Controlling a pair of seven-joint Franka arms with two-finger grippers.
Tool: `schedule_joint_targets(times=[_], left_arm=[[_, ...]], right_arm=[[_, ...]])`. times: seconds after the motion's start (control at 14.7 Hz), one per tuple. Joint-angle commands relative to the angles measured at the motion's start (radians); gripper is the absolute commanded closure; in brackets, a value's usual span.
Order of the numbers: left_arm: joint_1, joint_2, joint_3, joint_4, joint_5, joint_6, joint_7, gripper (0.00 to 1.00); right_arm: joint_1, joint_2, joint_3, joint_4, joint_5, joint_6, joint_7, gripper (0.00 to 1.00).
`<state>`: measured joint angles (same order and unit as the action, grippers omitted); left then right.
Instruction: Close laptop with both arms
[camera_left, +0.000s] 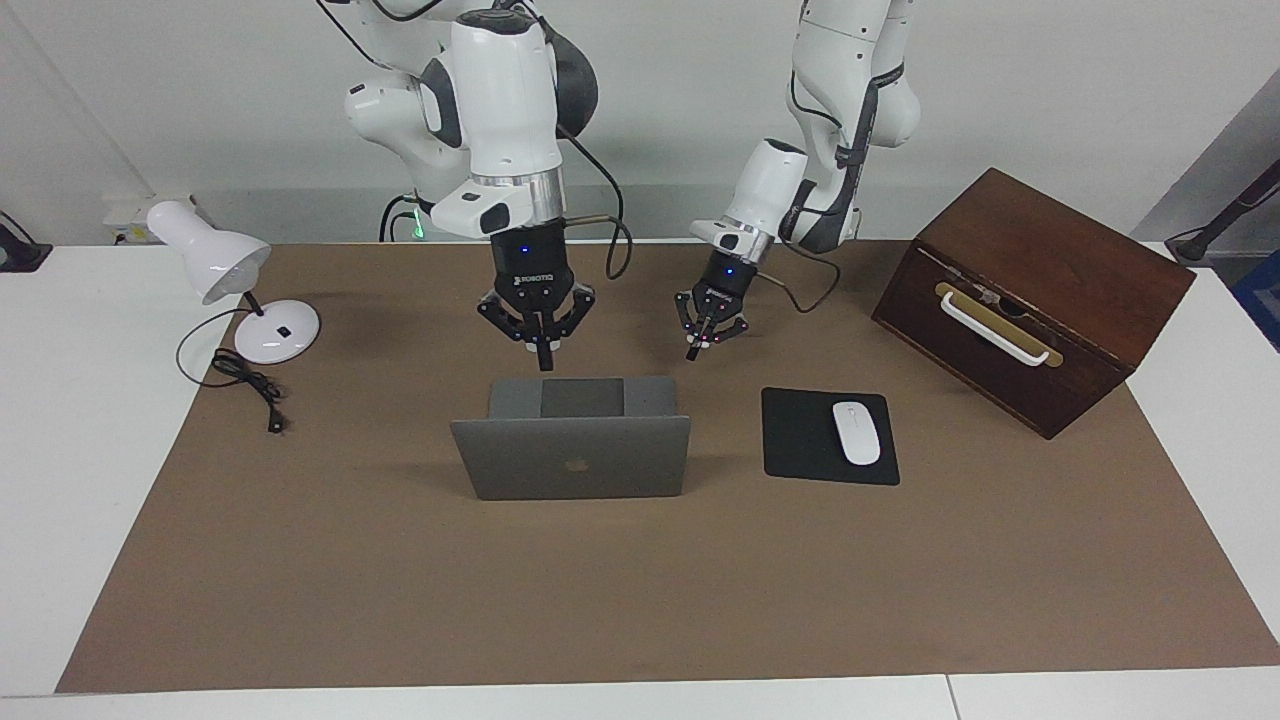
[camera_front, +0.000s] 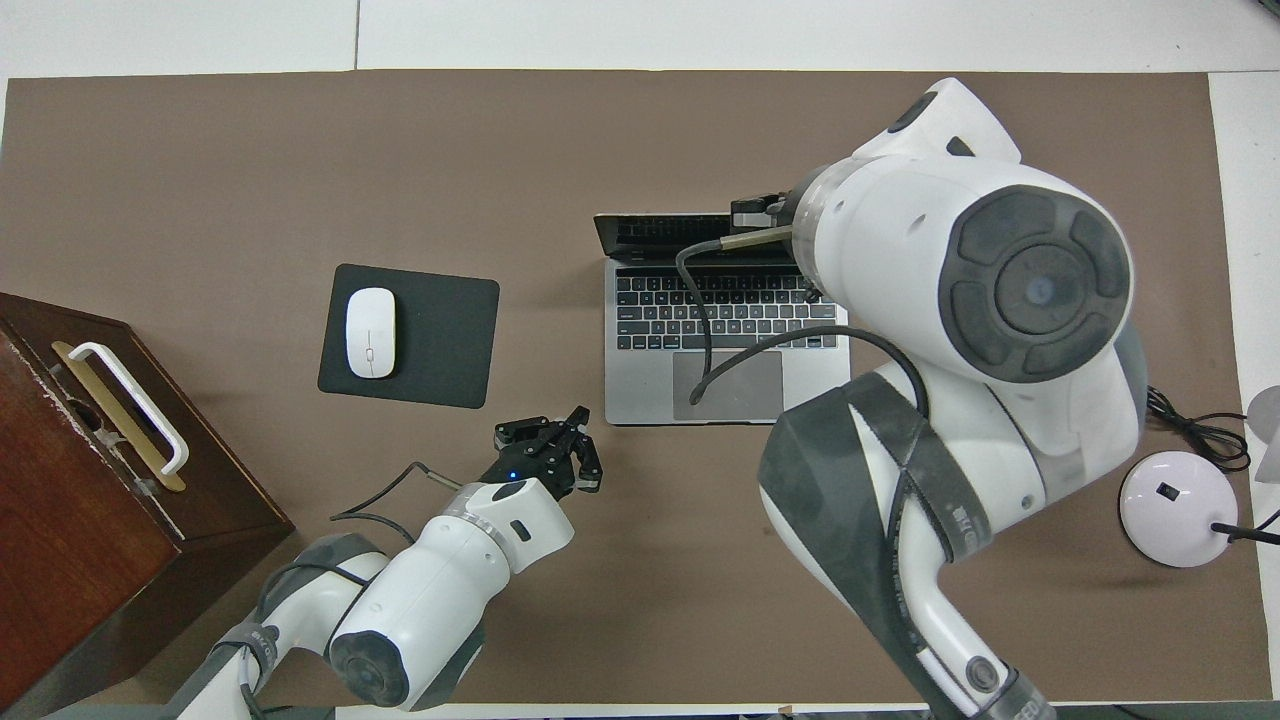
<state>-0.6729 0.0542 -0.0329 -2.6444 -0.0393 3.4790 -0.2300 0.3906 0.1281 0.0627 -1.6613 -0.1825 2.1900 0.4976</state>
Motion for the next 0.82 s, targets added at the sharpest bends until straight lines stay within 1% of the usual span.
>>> schedule_joint_targets(times=[0.0, 0.14, 0.34, 0.48, 0.75], left_arm=[[-0.033, 0.073, 0.016, 0.063, -0.013, 0.022, 0.017, 1.00], [-0.034, 0.114, 0.016, 0.099, -0.011, 0.023, 0.018, 1.00], [-0.034, 0.154, 0.018, 0.145, -0.011, 0.023, 0.018, 1.00], [-0.034, 0.162, 0.018, 0.149, -0.011, 0.023, 0.018, 1.00], [-0.033, 0.214, 0.018, 0.172, -0.008, 0.023, 0.018, 1.00]], right_arm=[[0.026, 0.010, 0.005, 0.022, -0.028, -0.045, 0.062, 1.00], [0.030, 0.010, 0.006, 0.015, -0.041, -0.044, 0.085, 1.00], [0.013, 0.019, 0.006, 0.017, -0.045, -0.027, 0.084, 1.00], [0.002, 0.039, 0.005, 0.023, -0.046, -0.003, 0.081, 1.00], [-0.016, 0.073, 0.005, 0.023, -0.069, 0.046, 0.078, 1.00]])
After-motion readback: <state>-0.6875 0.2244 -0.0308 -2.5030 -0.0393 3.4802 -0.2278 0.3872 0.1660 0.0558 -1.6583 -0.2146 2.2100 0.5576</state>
